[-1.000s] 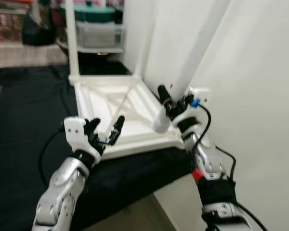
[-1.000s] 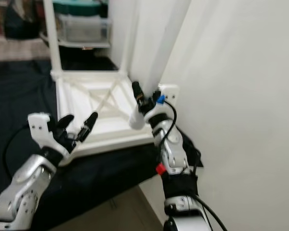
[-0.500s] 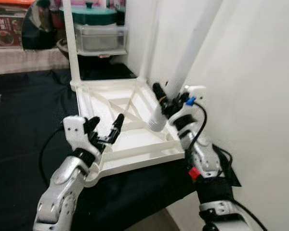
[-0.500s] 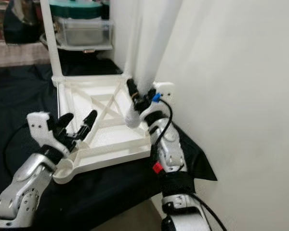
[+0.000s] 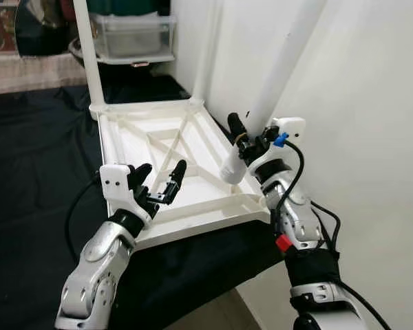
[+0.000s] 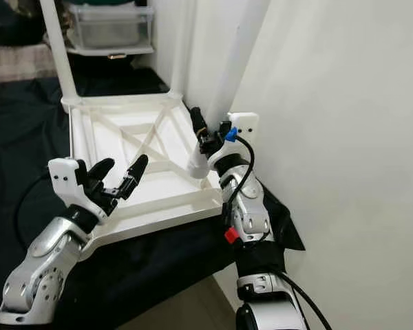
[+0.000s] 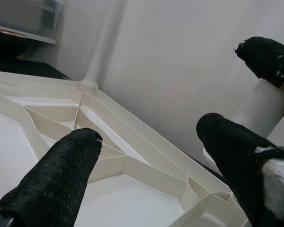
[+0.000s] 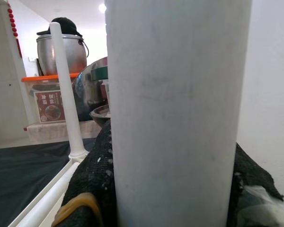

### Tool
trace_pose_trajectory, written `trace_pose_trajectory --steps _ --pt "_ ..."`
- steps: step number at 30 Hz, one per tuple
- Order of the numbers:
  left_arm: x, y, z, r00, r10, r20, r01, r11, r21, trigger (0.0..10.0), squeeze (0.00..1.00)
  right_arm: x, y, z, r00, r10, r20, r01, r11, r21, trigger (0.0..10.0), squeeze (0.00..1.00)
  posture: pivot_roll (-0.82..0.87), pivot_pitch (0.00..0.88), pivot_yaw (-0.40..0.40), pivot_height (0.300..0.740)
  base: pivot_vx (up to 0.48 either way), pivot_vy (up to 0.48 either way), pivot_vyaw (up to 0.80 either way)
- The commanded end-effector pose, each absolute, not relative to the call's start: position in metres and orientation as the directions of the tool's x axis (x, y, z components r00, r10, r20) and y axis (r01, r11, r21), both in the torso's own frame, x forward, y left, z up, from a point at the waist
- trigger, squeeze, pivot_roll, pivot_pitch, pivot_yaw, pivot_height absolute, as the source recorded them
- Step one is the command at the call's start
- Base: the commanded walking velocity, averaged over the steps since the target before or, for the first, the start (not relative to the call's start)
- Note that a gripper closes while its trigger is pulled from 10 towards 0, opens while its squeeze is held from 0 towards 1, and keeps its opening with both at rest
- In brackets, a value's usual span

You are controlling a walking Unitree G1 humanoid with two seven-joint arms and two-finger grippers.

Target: Building children table

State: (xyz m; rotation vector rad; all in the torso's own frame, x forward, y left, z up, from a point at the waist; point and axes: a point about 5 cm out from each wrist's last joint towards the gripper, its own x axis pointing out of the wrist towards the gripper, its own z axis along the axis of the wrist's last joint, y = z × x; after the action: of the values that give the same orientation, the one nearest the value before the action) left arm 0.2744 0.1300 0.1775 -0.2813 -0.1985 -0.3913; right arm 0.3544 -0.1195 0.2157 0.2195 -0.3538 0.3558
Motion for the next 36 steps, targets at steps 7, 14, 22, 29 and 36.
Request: trace_pose_trajectory --steps 7,14,22,29,36 --pt "0.275 0.127 0.174 0.906 -0.352 0.236 0.405 0.882 -0.239 10.0 0.0 0.353 -0.124 0.216 0.877 0.287 0.386 -0.365 0.92 0.146 0.0 0.0 0.05 0.0 -0.123 0.74 0.0 -0.27 0.0" --pt "0.275 0.128 0.174 0.907 -0.346 0.24 0.401 0.882 -0.246 10.0 0.0 0.354 -0.127 0.215 0.881 0.287 0.377 -0.356 0.926 0.128 0.0 0.0 0.05 0.0 -0.125 0.74 0.0 0.0 0.0" --pt "0.275 0.128 0.174 0.91 -0.339 0.239 0.395 0.884 -0.249 10.0 0.0 0.361 -0.131 0.213 0.885 0.282 0.371 -0.337 0.937 0.091 0.0 0.0 0.06 0.0 -0.128 0.74 0.0 0.0 0.0" --pt "0.273 0.133 0.174 0.919 -0.316 0.236 0.371 0.896 -0.245 10.0 0.0 0.366 -0.126 0.201 0.88 0.314 0.355 -0.323 0.946 -0.035 0.0 0.0 0.1 0.0 -0.148 0.74 0.0 0.0 0.0" --pt "0.271 0.142 0.172 0.932 -0.284 0.225 0.335 0.912 -0.237 10.0 0.0 0.367 -0.118 0.184 0.879 0.367 0.304 -0.313 0.926 -0.213 0.0 0.0 0.12 0.0 -0.159 0.74 0.0 0.0 0.0"
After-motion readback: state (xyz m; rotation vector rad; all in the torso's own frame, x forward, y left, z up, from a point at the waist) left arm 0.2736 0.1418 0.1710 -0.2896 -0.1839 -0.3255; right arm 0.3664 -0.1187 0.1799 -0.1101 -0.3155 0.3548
